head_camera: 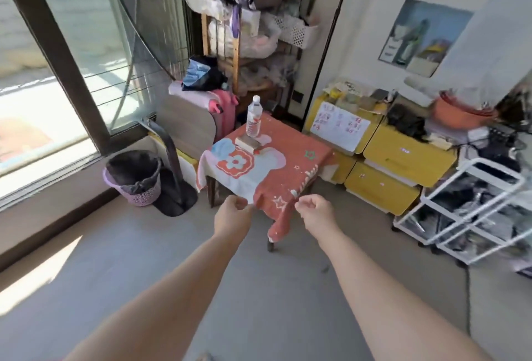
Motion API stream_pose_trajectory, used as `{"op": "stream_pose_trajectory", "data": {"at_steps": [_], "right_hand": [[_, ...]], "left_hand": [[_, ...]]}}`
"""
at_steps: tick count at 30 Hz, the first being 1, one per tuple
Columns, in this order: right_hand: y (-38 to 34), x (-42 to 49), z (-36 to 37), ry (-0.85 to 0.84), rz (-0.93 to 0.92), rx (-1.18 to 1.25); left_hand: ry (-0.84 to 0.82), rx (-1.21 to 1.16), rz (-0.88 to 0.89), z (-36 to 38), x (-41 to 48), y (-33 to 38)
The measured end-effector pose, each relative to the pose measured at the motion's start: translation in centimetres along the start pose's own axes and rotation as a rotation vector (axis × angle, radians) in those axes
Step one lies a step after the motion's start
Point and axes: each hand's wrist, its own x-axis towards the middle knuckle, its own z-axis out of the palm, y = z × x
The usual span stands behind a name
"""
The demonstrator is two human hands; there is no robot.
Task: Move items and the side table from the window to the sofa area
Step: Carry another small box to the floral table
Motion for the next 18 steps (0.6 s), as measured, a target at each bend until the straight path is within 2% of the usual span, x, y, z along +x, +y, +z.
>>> {"op": "stream_pose_trajectory", "data": {"at_steps": [9, 18], "right_hand": [[-2.1, 12.7, -1.0, 0.026, -0.005, -0.029], [-6.4, 25.7, 0.9, -0.057, -0.002, -0.070]], "left_hand": [[-0.038, -0.017, -0.007, 5.8, 11.1, 5.1], [-0.001, 0.003, -0.087, 7.9, 23.3, 9.5]]}}
